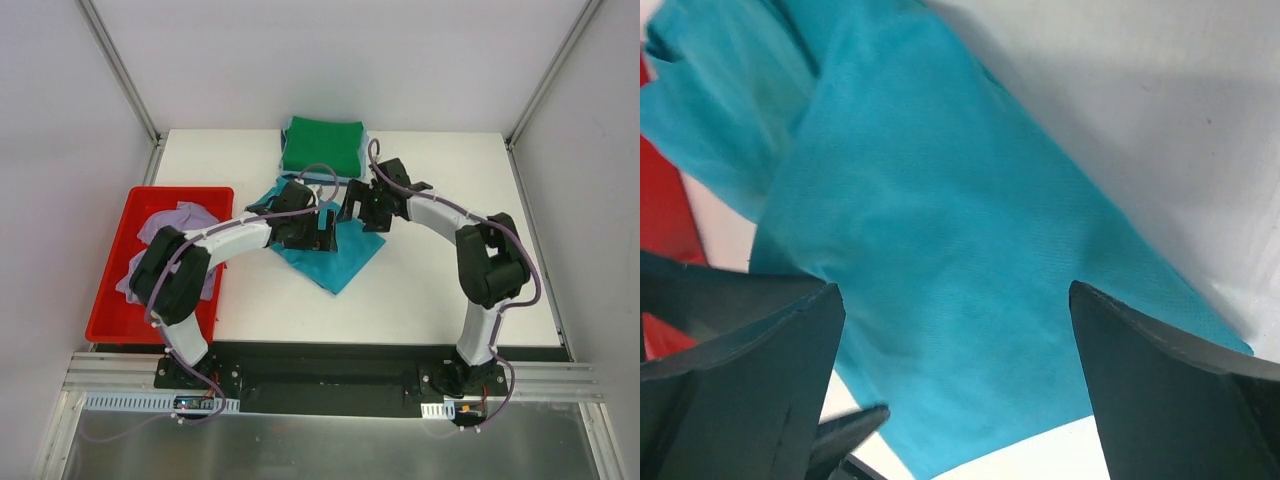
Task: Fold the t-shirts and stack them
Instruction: Fold the folded rectangular tshirt in 1/3 of the way, then grab one side of the 2/3 rectangular tshirt with both arms
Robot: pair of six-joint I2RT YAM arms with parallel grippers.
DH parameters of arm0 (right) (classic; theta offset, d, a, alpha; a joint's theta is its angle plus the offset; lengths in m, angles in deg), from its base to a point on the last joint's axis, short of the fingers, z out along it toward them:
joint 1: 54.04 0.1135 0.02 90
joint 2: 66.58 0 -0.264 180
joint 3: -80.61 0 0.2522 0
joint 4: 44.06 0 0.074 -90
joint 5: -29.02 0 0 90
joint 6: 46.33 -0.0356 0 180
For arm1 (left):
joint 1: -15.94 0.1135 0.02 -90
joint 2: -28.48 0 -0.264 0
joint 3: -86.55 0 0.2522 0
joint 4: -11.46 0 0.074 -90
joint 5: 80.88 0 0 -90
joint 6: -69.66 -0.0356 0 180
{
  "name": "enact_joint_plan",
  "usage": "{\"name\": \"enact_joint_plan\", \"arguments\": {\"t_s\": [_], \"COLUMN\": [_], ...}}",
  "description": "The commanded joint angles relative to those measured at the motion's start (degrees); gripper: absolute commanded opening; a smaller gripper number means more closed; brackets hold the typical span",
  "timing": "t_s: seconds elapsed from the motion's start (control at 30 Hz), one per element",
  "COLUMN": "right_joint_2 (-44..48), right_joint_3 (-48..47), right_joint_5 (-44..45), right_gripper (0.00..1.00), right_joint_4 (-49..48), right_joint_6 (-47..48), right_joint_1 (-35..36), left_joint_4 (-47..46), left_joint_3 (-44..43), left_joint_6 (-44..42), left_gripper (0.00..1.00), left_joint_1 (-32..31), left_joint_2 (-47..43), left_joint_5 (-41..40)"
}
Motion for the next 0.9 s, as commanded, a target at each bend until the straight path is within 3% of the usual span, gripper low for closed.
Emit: {"name": "enact_joint_plan", "arguments": {"t_s": [0.0,0.13,0.3,0.43,0.6,0.8,0.87], "right_joint_2": [-1.79,-0.74,4.44,13.74,32.02,47.75,52.33], "right_joint_3": [3.00,7.92,17.93,29.35,42.64,45.72,47.56], "right_joint_5": [-2.50,0.22,1.90,4.88,13.14,22.11,22.99], "right_gripper": [0.96,0.96,0.96,0.96,0.96,0.96,0.96], "right_joint_4": [-1.73,-1.82,-4.80,-8.06,-6.75,-0.51,1.16], "right_joint_6": [-1.27,-1.89,-4.34,-8.82,-10.32,-11.29,-12.69], "right_joint_1": [-0.91,-1.70,-1.70,-1.52,-1.96,-2.75,-2.93], "left_joint_4": [-0.76,-0.49,-0.58,0.12,8.81,10.14,10.23], "left_joint_3": [-3.09,-2.48,-0.72,1.82,1.13,1.04,0.08], "left_joint_6": [1.29,0.86,-4.14,-8.28,-13.11,-10.14,-10.22], "left_gripper": [0.99,0.99,0.99,0.99,0.99,0.99,0.93], "left_joint_1": [1.52,1.43,-0.76,-6.55,-18.32,-27.64,-31.16], "left_joint_2": [7.03,9.33,6.80,-1.10,-9.99,-11.24,-9.22], "left_joint_5": [0.86,0.95,7.88,5.62,-10.46,-4.34,-3.36]}}
